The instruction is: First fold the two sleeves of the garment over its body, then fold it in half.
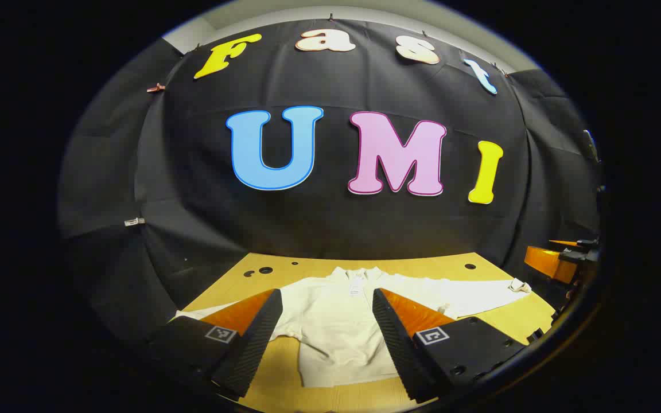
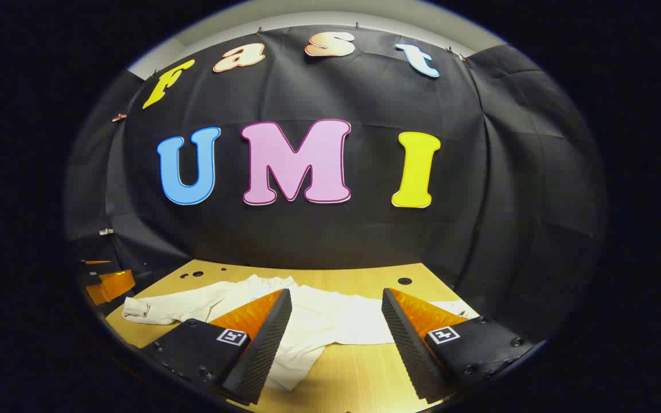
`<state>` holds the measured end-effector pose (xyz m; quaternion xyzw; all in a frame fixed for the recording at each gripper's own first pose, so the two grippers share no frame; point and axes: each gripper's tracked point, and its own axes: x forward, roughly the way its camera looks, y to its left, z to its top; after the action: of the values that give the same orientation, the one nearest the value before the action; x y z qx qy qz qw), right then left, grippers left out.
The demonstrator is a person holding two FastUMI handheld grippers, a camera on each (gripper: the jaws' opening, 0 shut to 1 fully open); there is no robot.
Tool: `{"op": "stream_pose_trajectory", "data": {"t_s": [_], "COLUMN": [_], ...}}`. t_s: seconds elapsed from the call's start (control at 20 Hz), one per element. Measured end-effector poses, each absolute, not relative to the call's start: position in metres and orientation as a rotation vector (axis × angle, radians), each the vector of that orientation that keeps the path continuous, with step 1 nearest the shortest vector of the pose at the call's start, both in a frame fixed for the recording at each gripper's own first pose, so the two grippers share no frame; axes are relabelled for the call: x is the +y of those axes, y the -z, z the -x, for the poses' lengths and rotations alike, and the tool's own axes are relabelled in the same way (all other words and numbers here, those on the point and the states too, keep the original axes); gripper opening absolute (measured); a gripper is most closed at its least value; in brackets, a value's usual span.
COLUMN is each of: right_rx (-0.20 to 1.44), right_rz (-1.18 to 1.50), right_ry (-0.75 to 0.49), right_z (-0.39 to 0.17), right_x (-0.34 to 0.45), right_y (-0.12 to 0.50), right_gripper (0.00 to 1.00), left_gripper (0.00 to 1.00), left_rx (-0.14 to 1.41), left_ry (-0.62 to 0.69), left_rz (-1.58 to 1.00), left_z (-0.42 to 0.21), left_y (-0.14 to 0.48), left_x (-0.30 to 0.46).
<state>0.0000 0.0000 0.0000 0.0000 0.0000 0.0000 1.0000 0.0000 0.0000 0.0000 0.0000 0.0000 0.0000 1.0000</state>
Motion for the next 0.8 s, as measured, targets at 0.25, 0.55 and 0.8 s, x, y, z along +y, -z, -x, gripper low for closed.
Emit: {"op": "stream_pose_trajectory", "data": {"t_s": [0.25,0.55,0.8], "right_rx": [0.012,0.048,0.070], "right_rz": [-0.003,-0.010,0.007], "right_ry": [0.001,0.008,0.003], "right_z": [-0.016,-0.029,-0.032], "right_x": [-0.008,-0.017,-0.017], "right_y": [0.004,0.015,0.024], "right_gripper": [0.97,0.97,0.97], "left_gripper": [0.97,0.98,0.98], "left_rx": [0.033,0.062,0.071], "left_ry": [-0.010,-0.021,-0.017], "left_rz": [0.020,0.028,0.027], "left_z": [-0.006,-0.007,-0.010], "left_y": [0.013,0.026,0.032], "left_x": [0.000,0.001,-0.002]}}
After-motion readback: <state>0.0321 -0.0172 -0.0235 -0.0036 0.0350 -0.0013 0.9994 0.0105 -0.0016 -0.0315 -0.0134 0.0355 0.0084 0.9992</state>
